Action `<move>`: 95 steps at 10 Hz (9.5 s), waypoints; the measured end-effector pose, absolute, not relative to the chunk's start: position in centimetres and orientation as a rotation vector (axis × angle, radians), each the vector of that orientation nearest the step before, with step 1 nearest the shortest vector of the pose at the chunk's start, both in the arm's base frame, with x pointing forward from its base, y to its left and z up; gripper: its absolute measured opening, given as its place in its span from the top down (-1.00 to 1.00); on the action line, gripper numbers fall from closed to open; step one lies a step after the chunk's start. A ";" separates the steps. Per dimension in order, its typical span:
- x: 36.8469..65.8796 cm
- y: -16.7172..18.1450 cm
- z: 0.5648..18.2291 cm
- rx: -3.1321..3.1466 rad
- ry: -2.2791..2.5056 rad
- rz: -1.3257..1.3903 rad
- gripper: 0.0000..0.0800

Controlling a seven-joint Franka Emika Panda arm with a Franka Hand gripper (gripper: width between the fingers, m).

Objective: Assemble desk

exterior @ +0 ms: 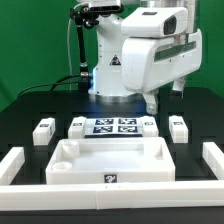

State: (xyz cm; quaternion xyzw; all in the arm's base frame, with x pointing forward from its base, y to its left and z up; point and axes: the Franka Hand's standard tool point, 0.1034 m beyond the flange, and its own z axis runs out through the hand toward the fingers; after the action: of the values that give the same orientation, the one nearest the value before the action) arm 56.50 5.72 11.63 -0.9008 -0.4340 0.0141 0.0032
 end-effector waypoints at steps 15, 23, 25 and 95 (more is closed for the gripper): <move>54.0 0.0 10.8 -2.311 -2.122 0.033 -0.62; 49.4 -4.1 1.8 -2.269 -2.133 -0.007 -0.62; 49.4 -3.6 0.9 -2.301 -2.109 -0.026 -0.62; 48.5 11.7 5.5 -2.878 -0.012 1.230 -0.62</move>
Offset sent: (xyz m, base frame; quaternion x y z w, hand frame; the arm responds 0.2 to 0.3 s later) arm 0.0000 0.0000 0.0000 0.0000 0.0000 0.0000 1.0000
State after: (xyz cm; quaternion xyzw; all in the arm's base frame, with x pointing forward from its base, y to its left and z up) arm 48.46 11.74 5.54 -0.9195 -0.0038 0.3929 0.0062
